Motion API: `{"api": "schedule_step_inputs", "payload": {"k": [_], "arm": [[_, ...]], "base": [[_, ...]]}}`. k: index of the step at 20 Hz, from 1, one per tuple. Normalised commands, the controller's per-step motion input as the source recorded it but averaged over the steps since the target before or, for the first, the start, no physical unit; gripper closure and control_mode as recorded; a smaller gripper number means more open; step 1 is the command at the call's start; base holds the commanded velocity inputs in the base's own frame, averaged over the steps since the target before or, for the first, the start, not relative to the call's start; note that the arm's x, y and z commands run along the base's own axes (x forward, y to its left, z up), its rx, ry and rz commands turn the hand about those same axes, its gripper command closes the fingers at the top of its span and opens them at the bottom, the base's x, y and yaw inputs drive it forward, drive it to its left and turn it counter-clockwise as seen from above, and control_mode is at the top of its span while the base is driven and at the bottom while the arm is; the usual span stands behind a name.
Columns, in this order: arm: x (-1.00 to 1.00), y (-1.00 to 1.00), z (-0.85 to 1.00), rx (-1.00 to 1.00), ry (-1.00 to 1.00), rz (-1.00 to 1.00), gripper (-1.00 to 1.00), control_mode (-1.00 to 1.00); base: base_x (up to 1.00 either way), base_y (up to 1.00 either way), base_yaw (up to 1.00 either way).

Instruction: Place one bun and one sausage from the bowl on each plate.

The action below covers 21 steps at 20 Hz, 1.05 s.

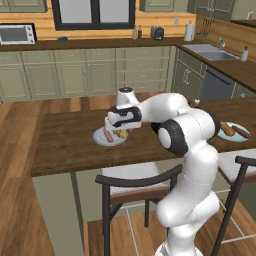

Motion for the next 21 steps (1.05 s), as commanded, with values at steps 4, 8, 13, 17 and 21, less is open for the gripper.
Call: {"api": "schedule_step_inputs", "payload": {"k": [4,8,13,17,21], "arm": [[-1.0,-1.0,0.48,0.0,-0.05,-0.06,-1.0,-1.0],[-0.95,-1.0,0.43,0.01,-0.01,-0.12,-1.0,-1.0],[-0.88,-0.82,0.38,0.0,0.0,-0.13,-1.0,-1.0],[-0.87,-0.33,0.49,0.0,0.0,-0.05,-1.0,-1.0],[-0.63,0.0,0.76,0.0,0.0,0.06,-1.0,-1.0]], "base": [[0.0,0.0,0.0],[0.0,0.0,0.0],[0.0,0.0,0.0],[0.0,0.0,0.0],[0.0,0.0,0.0]]}}
